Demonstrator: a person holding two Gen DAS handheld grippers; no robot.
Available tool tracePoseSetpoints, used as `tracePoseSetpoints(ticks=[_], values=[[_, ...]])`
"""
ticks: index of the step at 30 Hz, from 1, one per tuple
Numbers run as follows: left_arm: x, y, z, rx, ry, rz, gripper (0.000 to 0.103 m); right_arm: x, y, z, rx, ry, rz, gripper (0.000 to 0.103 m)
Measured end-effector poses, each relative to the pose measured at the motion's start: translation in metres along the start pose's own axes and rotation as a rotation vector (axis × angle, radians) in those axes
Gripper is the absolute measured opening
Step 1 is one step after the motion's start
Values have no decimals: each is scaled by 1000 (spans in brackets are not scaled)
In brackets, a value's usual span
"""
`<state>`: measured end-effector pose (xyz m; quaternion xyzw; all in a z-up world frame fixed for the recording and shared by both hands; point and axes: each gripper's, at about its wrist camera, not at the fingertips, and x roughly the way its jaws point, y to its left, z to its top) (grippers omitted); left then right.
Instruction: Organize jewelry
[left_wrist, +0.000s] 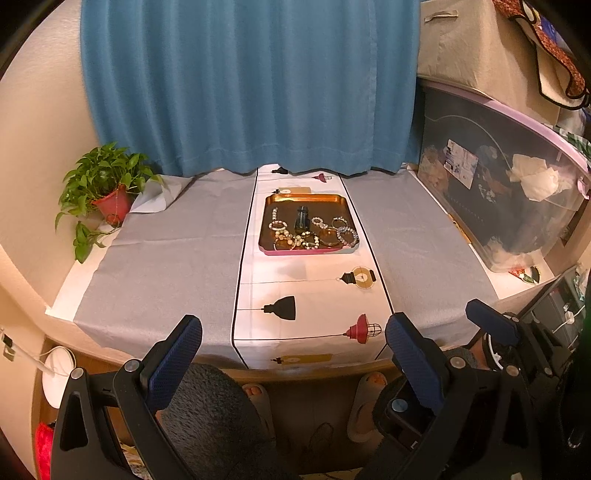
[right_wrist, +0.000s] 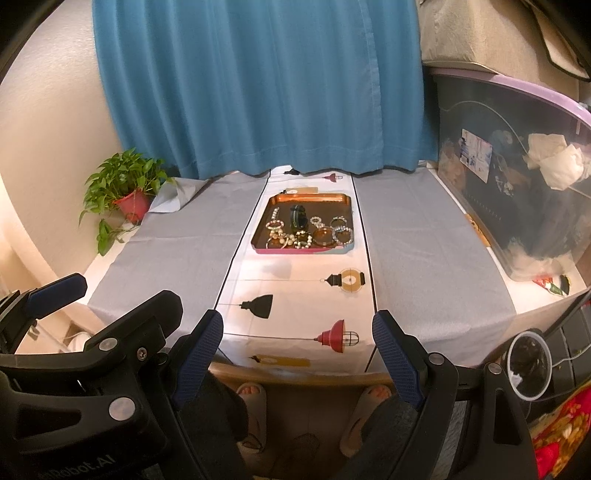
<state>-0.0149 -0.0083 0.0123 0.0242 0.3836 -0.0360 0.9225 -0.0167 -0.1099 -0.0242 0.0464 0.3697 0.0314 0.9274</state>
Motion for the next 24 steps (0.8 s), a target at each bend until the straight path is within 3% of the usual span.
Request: tracePoseSetpoints(ticks=[24], values=[[-1, 0, 0, 3, -5, 0, 100, -1, 2, -1, -3, 0, 5, 83]])
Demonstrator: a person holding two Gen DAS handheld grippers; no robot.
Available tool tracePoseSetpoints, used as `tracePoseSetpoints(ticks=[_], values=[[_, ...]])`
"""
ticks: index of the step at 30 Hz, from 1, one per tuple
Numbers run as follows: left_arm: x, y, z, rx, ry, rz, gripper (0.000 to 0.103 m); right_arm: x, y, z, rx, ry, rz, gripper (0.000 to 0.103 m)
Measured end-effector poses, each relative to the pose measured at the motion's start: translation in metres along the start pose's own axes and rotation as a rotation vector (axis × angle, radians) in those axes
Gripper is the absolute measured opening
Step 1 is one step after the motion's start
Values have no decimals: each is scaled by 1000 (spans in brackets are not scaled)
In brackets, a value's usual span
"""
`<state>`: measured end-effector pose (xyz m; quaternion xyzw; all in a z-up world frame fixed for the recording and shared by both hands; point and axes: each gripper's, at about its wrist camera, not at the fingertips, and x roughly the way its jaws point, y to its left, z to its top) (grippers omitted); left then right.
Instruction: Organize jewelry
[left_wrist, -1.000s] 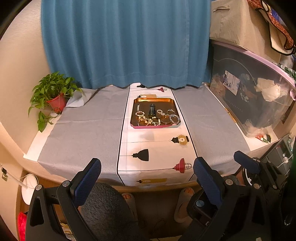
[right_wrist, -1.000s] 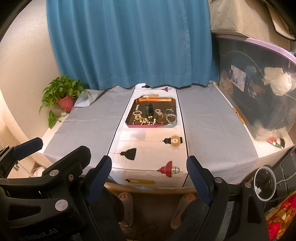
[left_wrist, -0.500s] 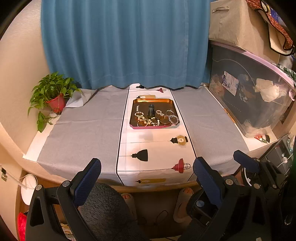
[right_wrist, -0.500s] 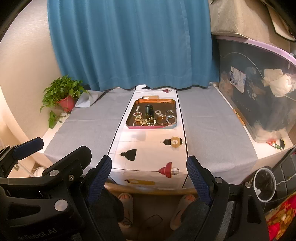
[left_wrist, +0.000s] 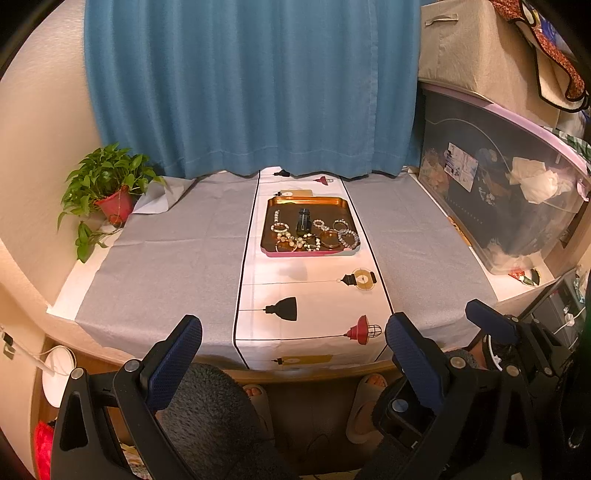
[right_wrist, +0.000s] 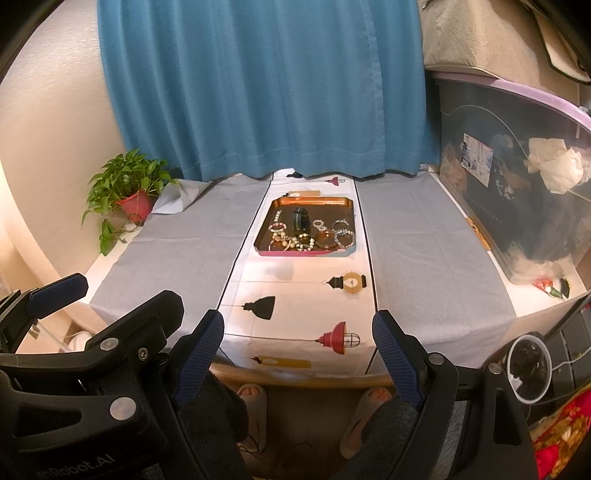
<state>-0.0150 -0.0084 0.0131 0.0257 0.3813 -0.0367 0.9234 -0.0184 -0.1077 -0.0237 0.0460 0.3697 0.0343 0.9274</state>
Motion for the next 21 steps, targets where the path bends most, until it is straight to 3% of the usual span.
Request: tracePoseSetpoints(ticks=[21], values=[[-1, 3, 1, 2, 2, 3, 100, -2, 6, -2, 2, 6, 8, 83]])
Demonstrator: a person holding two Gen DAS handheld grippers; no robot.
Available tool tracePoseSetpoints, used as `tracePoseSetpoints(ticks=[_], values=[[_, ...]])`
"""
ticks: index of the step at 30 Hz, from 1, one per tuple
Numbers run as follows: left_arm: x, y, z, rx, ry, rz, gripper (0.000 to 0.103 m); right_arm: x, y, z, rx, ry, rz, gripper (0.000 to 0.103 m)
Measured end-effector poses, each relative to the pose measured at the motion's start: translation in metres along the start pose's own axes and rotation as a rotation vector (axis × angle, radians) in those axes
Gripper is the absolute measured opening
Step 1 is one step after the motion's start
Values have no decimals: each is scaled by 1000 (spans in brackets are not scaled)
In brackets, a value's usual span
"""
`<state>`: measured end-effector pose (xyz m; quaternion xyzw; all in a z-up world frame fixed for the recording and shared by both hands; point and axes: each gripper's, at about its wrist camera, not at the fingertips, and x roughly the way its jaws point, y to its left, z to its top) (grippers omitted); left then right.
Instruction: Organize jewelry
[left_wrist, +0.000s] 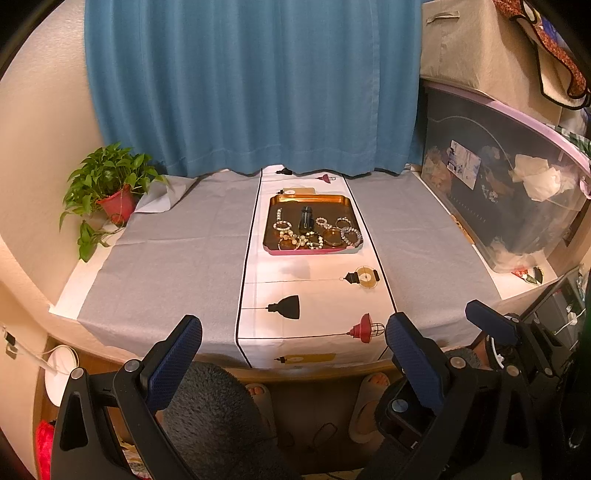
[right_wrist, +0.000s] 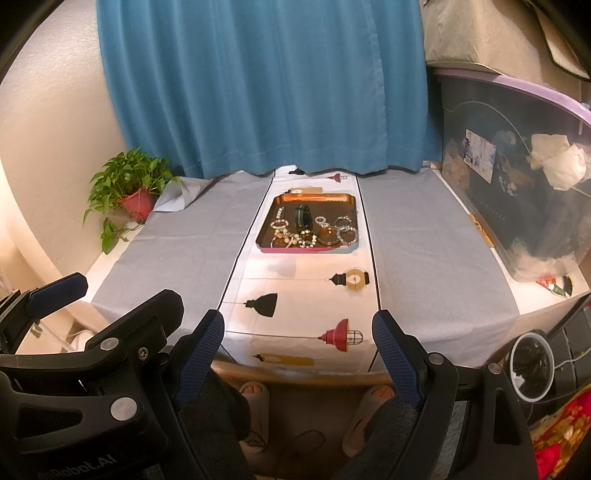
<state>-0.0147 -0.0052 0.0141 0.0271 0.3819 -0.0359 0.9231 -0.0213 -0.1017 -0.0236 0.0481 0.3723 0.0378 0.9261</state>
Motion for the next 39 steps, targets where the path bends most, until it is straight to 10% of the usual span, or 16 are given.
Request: tracePoseSetpoints(ticks=[39], values=[[-3, 8, -6, -5, 7, 13, 100, 1, 4, -4, -5, 3, 4, 83]])
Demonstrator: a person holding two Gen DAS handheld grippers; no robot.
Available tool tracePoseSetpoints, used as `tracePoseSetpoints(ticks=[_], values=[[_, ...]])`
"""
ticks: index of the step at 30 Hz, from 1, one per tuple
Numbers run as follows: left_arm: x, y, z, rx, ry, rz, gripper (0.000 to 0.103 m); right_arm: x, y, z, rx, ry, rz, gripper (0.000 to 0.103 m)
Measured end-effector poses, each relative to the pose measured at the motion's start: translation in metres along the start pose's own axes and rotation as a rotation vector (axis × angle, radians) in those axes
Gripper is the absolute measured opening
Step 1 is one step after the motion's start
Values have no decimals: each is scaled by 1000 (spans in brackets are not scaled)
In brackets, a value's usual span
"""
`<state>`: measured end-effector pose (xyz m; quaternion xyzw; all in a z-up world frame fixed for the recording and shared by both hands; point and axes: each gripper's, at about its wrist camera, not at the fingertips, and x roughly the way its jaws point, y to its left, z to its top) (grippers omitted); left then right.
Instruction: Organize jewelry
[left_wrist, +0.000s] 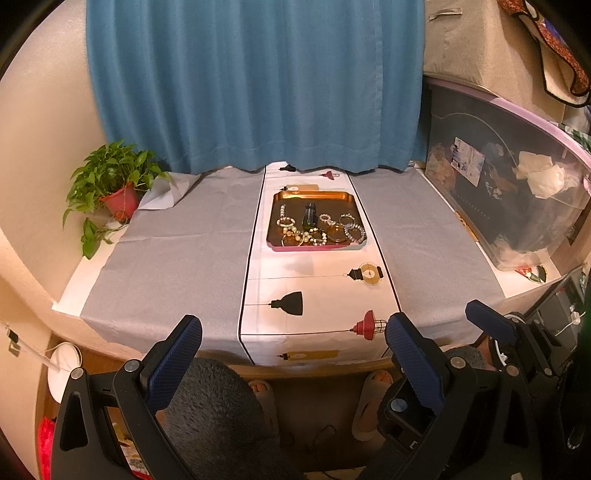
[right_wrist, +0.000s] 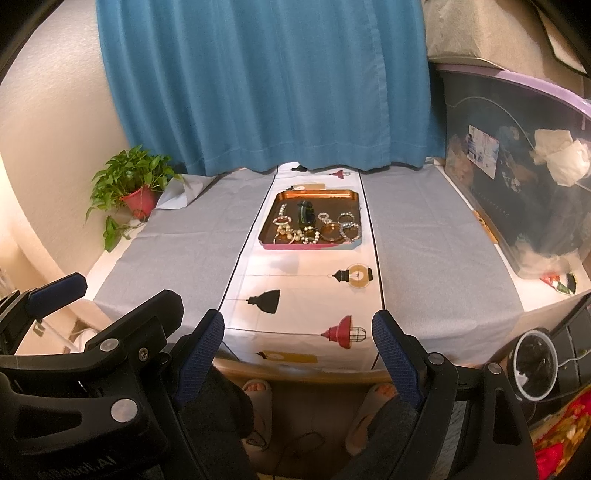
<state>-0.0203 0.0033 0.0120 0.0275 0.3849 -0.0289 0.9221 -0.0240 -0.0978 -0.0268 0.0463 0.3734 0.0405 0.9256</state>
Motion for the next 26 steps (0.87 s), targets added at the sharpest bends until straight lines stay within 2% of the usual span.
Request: tracePoseSetpoints(ticks=[11, 23, 26], values=[[1, 1, -1, 3, 4, 3, 100, 0, 3, -4, 1, 4, 2, 83], [15, -2, -1, 21, 41, 12, 100, 11, 0, -11, 4, 28, 7, 83], [19, -7, 0, 44, 21, 39, 100, 15, 2, -10, -34, 9, -45, 83]])
